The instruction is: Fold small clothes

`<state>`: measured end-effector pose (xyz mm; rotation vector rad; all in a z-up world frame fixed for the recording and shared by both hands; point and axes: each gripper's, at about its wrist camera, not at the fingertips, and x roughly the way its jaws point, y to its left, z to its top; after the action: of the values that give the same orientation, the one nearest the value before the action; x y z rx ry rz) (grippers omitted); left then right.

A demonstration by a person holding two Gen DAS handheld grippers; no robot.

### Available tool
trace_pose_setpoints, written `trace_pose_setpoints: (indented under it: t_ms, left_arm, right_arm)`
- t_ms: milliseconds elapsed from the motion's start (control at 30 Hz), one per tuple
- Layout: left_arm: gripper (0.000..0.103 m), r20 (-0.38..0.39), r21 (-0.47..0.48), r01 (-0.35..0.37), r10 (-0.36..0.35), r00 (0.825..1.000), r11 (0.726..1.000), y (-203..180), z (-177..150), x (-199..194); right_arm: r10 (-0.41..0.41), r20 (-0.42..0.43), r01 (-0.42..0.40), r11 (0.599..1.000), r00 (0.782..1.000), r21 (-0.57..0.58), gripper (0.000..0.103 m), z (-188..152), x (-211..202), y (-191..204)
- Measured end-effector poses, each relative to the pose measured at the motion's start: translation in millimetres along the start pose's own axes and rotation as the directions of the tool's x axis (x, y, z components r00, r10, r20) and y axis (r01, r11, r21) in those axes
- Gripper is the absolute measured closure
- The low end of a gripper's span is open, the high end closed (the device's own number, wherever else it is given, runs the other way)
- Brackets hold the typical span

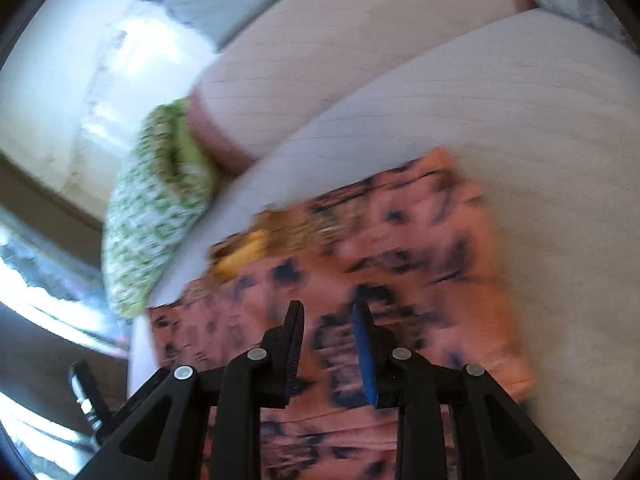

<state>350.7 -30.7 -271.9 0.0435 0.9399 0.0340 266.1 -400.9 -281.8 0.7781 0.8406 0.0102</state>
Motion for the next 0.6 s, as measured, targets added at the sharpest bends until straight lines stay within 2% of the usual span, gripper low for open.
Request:
trace_pose_setpoints:
  t_ms: [67,133,167,200,267,300,367,433,500,567,600]
  left_arm:
    - [0.02,-0.017,0.031,0.041,-0.04,0.999,0.999,-11,-5,-4]
    - [0.02,-0.021,0.083,0.034,-0.033,0.999,0.996,-23,-8,-2]
    - [0.02,-0.031,0.124,-0.005,0.009,0.999,0.992,-29,-11,3]
    - [0.019,-0.051,0.152,-0.03,0.039,0.998,0.988,-33,-15,9]
    - [0.019,-0.06,0.102,0.001,0.005,0.998,0.995,-26,-15,7]
    - [0.019,-0.078,0.069,0.022,-0.017,0.997,0.997,-22,-12,5]
    - [0.019,-0.057,0.045,0.049,-0.046,0.997,0.998,-18,-10,-3]
    - [0.019,-0.043,0.063,0.037,-0.034,0.998,0.997,-21,-13,-7]
    - [0.019,-0.069,0.099,0.026,-0.019,0.997,0.995,-27,-20,-4]
    - [0.019,-0.089,0.109,0.019,-0.009,0.996,0.994,-28,-23,1]
    - [0.019,-0.08,0.096,0.026,-0.018,0.997,0.995,-26,-21,-1]
  right_arm:
    - [0.026,-0.079,-0.03,0.998,0.997,-0.052,0.075,-13,17,22]
    - [0.019,-0.152,-0.04,0.989,0.988,-0.14,0.075,-28,37,46]
    - [-0.019,-0.184,-0.017,0.981,0.983,-0.193,0.075,-38,48,55]
    - [-0.091,-0.206,0.037,0.968,0.974,-0.25,0.073,-47,59,61]
    - [-0.132,-0.169,0.072,0.945,0.977,-0.318,0.073,-55,59,67]
    - [-0.133,-0.176,0.073,0.947,0.975,-0.314,0.073,-53,57,69]
    - [-0.079,-0.186,0.028,0.965,0.979,-0.259,0.073,-51,49,67]
    - [-0.022,-0.161,-0.013,0.977,0.987,-0.212,0.073,-50,39,64]
    - [-0.06,-0.154,0.026,0.976,0.986,-0.216,0.073,-50,44,65]
    - [-0.12,-0.21,0.072,0.973,0.97,-0.22,0.072,-55,60,59]
    - [-0.106,-0.191,0.064,0.975,0.976,-0.214,0.073,-56,60,59]
